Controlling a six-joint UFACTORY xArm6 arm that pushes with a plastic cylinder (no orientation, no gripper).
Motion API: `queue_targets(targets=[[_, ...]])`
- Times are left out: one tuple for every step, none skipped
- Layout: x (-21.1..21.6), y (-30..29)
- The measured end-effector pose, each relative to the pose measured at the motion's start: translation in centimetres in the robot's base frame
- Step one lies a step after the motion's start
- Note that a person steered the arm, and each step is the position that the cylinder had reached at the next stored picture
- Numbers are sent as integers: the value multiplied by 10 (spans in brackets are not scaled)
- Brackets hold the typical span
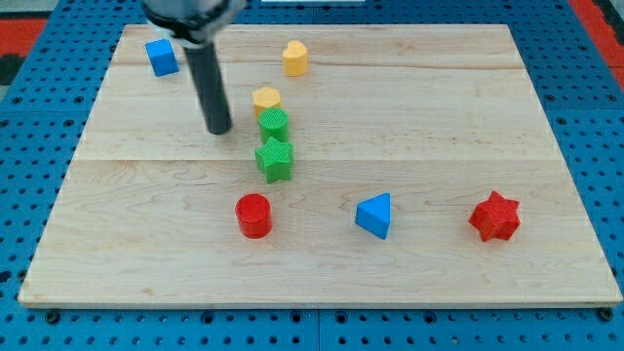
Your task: Move green circle diagonal to the heart
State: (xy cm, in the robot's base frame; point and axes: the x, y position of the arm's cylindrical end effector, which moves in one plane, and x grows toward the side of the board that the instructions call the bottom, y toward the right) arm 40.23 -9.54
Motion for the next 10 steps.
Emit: queue_targets(targets=[[0, 67], [0, 139], [-18, 187], [-74, 206], [-123, 209], [-137, 197], [-129, 178], [-115, 163], [-148, 152], [-159, 157]])
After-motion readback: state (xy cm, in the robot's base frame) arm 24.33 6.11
